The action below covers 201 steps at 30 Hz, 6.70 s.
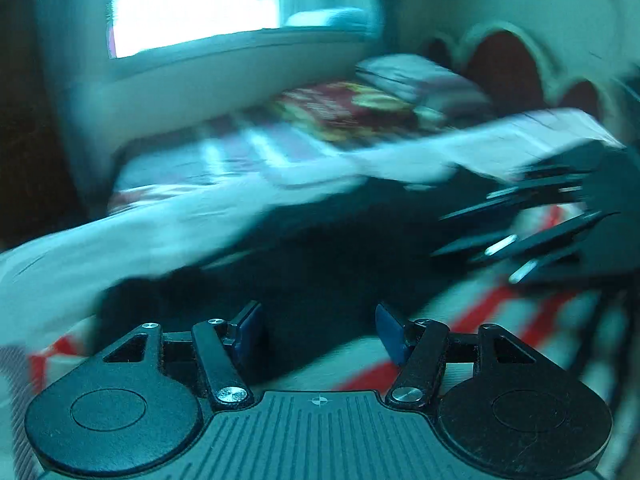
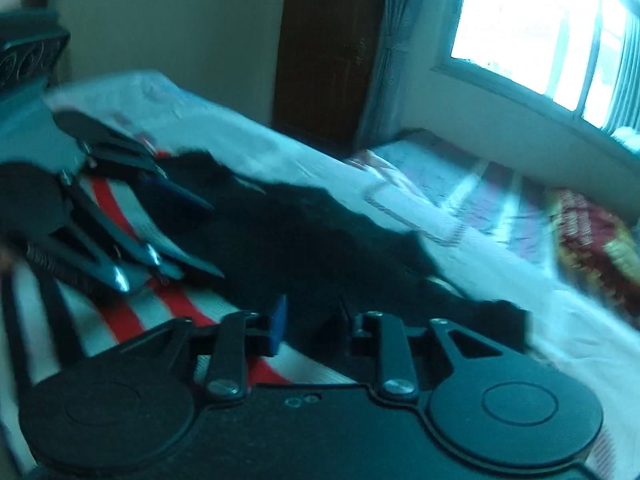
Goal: Fold small clothes
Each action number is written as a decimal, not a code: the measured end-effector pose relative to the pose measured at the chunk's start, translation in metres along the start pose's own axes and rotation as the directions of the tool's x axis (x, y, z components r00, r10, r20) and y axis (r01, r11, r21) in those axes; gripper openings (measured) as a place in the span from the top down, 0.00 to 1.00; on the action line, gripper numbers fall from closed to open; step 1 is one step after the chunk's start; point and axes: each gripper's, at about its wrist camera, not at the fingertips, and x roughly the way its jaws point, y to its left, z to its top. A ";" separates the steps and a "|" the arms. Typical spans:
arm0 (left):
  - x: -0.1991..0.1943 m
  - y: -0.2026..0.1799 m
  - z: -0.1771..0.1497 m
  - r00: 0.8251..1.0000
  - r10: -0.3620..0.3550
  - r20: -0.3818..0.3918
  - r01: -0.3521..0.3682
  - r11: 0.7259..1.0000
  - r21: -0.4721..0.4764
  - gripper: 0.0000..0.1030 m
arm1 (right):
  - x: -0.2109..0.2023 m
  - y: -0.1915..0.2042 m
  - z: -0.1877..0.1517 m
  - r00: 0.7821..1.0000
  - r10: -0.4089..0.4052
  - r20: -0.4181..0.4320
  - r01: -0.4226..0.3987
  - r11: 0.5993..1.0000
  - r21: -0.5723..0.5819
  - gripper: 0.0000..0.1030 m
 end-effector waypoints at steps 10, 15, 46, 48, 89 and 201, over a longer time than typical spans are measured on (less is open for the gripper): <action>-0.020 0.062 -0.018 0.988 0.157 -0.001 -0.154 0.969 -0.192 0.23 | -0.026 -0.090 -0.033 0.986 -0.163 -0.025 0.163 0.939 0.303 0.70; -0.059 0.010 -0.018 0.988 0.093 0.123 -0.076 0.987 -0.138 0.23 | -0.064 -0.038 -0.024 0.998 -0.005 0.064 -0.011 0.968 0.250 0.70; -0.098 -0.039 -0.076 0.994 0.109 0.019 -0.106 0.987 -0.123 0.23 | -0.101 0.056 -0.057 0.999 -0.007 -0.041 0.015 0.981 0.191 0.69; -0.110 -0.025 -0.078 0.989 0.145 0.015 -0.141 0.981 -0.135 0.23 | -0.107 0.046 -0.059 0.999 -0.006 -0.050 0.017 0.972 0.233 0.69; -0.149 0.044 -0.144 0.965 0.252 -0.073 -0.262 0.921 -0.287 0.23 | -0.166 -0.009 -0.130 0.987 -0.097 -0.127 0.145 0.877 0.458 0.93; -0.096 -0.077 0.047 0.905 -0.366 0.217 0.425 0.774 -0.470 0.84 | -0.132 0.000 -0.105 0.979 -0.024 0.201 -0.158 0.529 0.834 0.79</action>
